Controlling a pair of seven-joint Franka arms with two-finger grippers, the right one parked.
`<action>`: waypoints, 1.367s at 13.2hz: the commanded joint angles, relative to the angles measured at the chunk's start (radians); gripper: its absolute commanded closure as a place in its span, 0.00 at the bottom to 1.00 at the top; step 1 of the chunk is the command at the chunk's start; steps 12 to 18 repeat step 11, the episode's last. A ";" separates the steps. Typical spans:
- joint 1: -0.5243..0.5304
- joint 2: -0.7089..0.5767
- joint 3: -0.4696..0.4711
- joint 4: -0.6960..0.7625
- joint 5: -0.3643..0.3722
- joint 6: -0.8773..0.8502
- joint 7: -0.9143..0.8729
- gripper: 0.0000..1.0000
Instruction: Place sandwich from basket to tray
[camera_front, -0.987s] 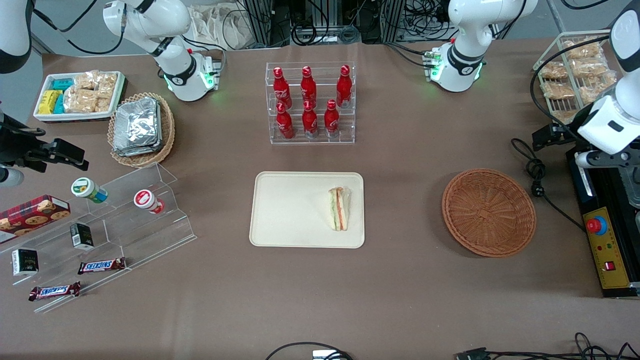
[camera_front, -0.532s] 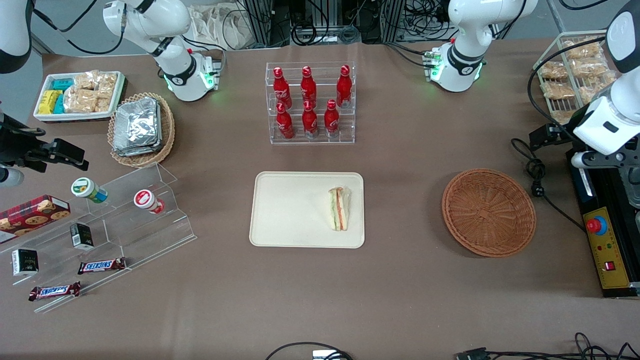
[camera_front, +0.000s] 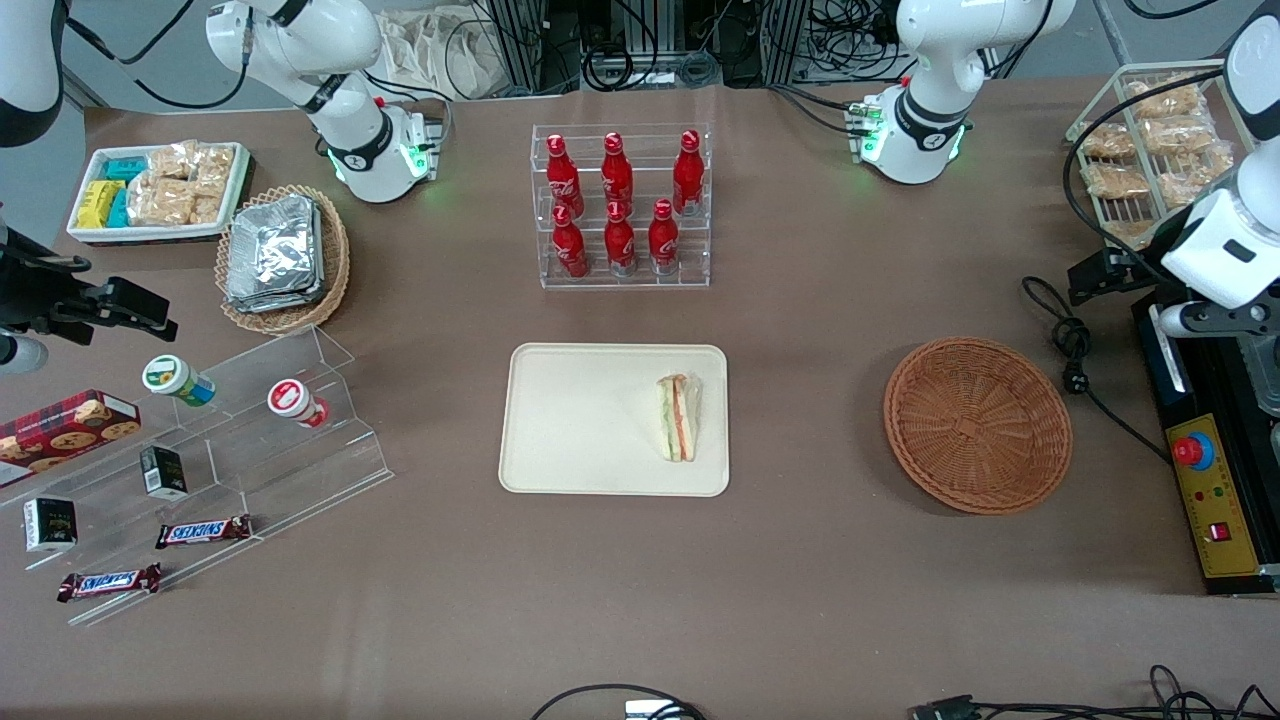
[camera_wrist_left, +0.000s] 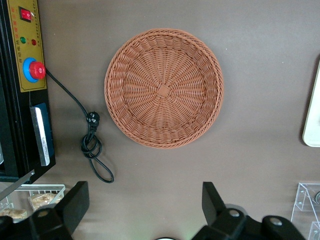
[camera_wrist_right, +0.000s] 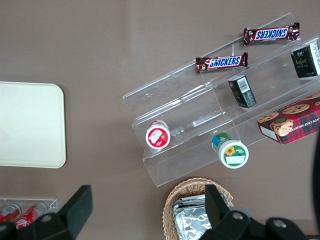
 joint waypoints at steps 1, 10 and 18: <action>0.000 0.022 0.001 0.039 -0.005 -0.033 -0.009 0.00; 0.003 0.022 0.003 0.039 0.000 -0.040 -0.009 0.00; 0.003 0.021 0.003 0.037 0.000 -0.040 -0.008 0.00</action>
